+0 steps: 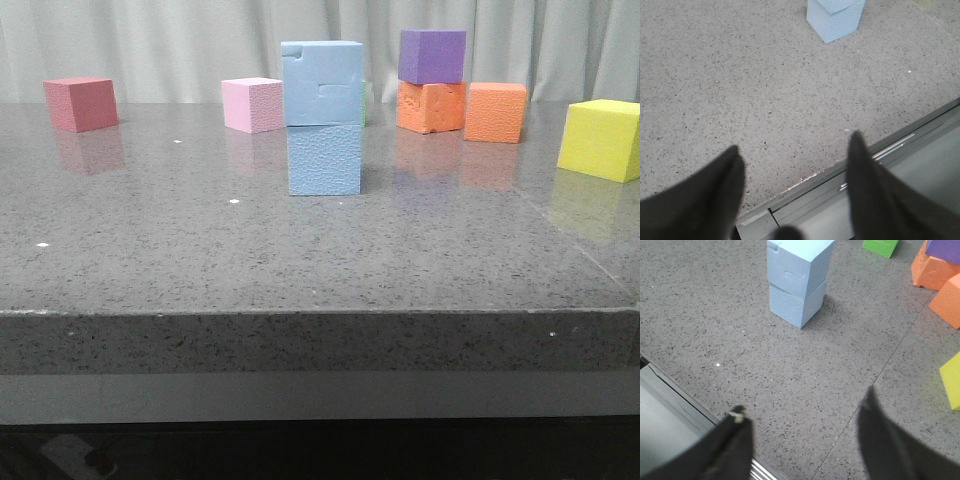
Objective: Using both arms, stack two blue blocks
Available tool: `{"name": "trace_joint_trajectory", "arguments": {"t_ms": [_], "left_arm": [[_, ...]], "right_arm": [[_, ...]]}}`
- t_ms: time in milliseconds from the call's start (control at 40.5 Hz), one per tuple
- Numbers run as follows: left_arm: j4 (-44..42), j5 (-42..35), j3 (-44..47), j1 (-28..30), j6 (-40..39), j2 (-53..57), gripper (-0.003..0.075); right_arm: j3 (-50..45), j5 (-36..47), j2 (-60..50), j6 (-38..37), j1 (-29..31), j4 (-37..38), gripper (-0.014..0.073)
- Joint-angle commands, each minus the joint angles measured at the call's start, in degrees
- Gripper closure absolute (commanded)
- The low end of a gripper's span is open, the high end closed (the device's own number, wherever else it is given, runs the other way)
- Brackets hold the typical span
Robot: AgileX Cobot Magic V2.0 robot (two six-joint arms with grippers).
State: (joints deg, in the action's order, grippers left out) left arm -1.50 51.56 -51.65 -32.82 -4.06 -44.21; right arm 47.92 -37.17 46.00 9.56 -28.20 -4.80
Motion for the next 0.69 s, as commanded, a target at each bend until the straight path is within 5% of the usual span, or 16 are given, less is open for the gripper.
{"name": "trace_joint_trajectory", "arguments": {"t_ms": [0,99,247,518,666], "left_arm": [[0.3,-4.6,-1.5,0.0,-0.6,0.1,0.0525],[0.3,-4.6,-1.5,0.0,-0.6,0.1,0.0631],[0.3,-4.6,-1.5,0.0,-0.6,0.1,0.0734],[0.5,-5.2,-0.9,0.0,-0.6,0.2,0.0741],[-0.4,-13.0,4.6,5.8,-0.6,4.2,0.0741]], "right_arm": [[1.5,3.6,-0.3,0.6,-0.1,0.1,0.0411],[1.5,3.7,-0.3,0.6,-0.1,0.1,0.0583],[1.5,3.7,-0.3,0.6,-0.1,0.1,0.0713],[1.5,3.7,-0.3,0.6,-0.1,0.1,0.0715],[1.5,3.7,-0.3,0.6,-0.1,0.1,0.0715]]}}
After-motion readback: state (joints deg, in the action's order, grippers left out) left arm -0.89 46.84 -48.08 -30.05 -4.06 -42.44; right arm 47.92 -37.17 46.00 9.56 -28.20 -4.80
